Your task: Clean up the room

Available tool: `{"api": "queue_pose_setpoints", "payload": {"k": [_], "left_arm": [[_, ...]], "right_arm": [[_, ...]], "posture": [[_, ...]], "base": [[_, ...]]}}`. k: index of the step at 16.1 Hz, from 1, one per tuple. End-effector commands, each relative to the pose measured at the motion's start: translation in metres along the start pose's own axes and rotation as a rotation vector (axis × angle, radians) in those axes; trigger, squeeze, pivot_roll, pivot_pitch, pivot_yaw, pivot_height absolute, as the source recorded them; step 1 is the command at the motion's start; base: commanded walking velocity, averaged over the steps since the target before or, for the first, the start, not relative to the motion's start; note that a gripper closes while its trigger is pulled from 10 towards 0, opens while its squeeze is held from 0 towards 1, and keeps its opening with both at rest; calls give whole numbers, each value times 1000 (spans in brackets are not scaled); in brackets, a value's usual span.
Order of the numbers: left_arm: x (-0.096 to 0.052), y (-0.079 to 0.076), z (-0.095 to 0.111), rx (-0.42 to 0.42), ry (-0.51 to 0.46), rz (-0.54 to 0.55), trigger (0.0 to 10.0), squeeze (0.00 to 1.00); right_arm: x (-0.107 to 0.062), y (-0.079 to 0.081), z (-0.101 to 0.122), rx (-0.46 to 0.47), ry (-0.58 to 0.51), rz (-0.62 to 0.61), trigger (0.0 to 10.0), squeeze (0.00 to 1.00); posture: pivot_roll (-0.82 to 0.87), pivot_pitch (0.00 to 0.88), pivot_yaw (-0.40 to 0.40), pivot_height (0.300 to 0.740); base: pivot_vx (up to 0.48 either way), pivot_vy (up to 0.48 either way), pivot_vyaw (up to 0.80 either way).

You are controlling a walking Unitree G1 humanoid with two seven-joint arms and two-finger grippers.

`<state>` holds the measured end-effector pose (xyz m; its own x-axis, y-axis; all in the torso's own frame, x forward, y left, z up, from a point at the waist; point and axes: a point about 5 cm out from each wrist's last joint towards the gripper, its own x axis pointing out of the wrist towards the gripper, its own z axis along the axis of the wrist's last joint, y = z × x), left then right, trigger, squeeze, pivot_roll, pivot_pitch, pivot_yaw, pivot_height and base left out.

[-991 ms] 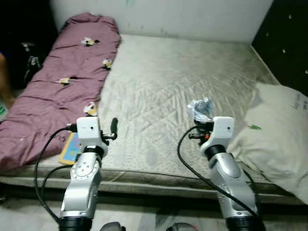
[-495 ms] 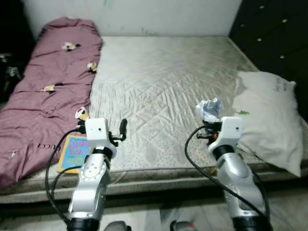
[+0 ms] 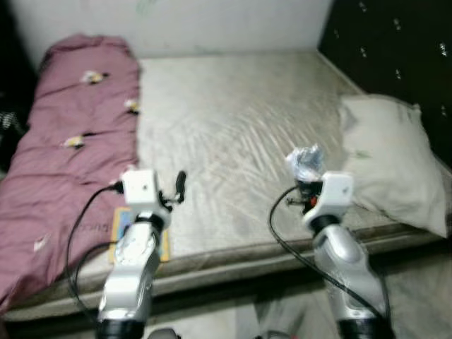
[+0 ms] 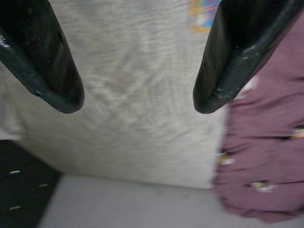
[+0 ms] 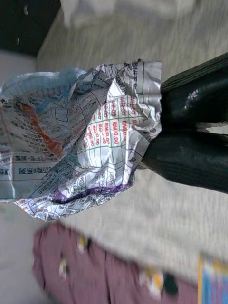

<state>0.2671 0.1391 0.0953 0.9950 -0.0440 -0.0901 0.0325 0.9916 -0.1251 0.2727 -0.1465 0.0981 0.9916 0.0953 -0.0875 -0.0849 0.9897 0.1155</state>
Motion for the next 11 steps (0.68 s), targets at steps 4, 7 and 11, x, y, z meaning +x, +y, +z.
{"api": "queue_pose_setpoints", "payload": {"k": [4, 7, 11], "left_arm": [[1, -4, 4, -21, -20, -25, 10000, 0], [1, -5, 4, -13, -22, -25, 10000, 0], [-1, -1, 2, 17, -19, -24, 10000, 0]], "right_arm": [[0, -1, 2, 1, -15, 1, 10000, 0], [1, -1, 2, -1, -16, 7, 10000, 0], [3, -2, 4, -20, -25, 10, 10000, 0]], "posture": [[-23, 0, -8, 740], [-24, 0, -11, 740], [-24, 0, -17, 740]], "base": [[0, 461, 0], [0, 458, 0], [0, 459, 0]]}}
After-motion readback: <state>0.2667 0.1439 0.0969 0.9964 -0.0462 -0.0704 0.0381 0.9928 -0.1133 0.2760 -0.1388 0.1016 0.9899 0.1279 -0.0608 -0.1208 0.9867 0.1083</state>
